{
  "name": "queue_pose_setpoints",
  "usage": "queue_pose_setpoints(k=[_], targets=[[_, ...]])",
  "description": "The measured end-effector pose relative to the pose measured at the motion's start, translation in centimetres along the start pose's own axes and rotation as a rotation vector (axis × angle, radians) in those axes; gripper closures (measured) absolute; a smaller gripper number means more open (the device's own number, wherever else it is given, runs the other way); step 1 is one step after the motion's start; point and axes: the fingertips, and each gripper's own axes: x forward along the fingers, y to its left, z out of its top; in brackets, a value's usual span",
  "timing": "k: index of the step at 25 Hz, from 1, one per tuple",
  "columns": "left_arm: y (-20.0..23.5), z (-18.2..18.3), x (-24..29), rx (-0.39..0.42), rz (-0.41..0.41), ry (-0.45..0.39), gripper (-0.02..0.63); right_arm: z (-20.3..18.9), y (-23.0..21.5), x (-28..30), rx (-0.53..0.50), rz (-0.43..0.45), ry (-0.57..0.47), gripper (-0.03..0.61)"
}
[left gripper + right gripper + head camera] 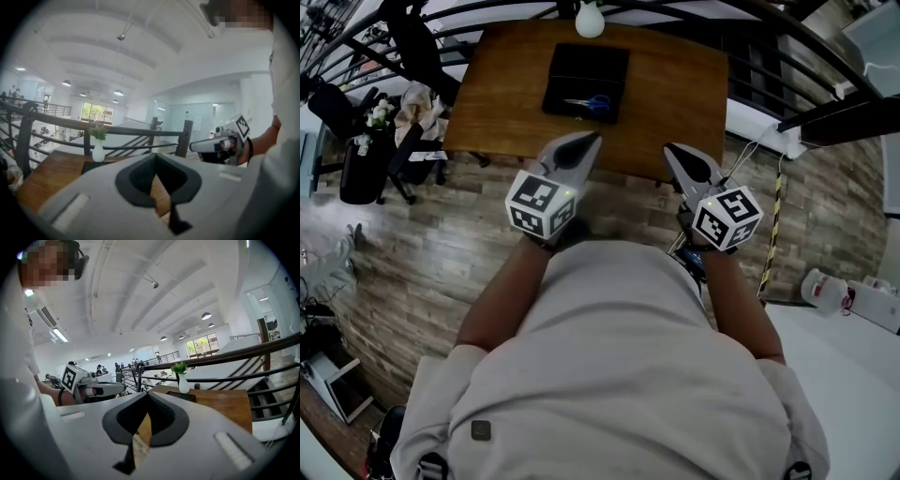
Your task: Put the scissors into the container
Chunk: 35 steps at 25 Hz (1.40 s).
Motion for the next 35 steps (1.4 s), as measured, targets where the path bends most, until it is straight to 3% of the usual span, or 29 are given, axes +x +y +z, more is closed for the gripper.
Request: queue_pose_setpoints(k=[9, 18, 35], targets=[[-2.6, -1.9, -4.5, -0.013, 0.003, 0.024, 0.612, -2.1, 3.9, -1.9, 0.014, 0.014, 0.013, 0.572], [-2.3, -1.6, -8.5, 0.001, -0.09, 0.013, 0.612, -2.4, 9.0, -0.6, 0.003, -0.029, -0.001, 0.572], [3.5, 0.2, -20.6, 0.044, -0.229, -0.005, 0.612, -1.5, 21.1, 4.7, -0.01, -0.126, -0.061, 0.572]])
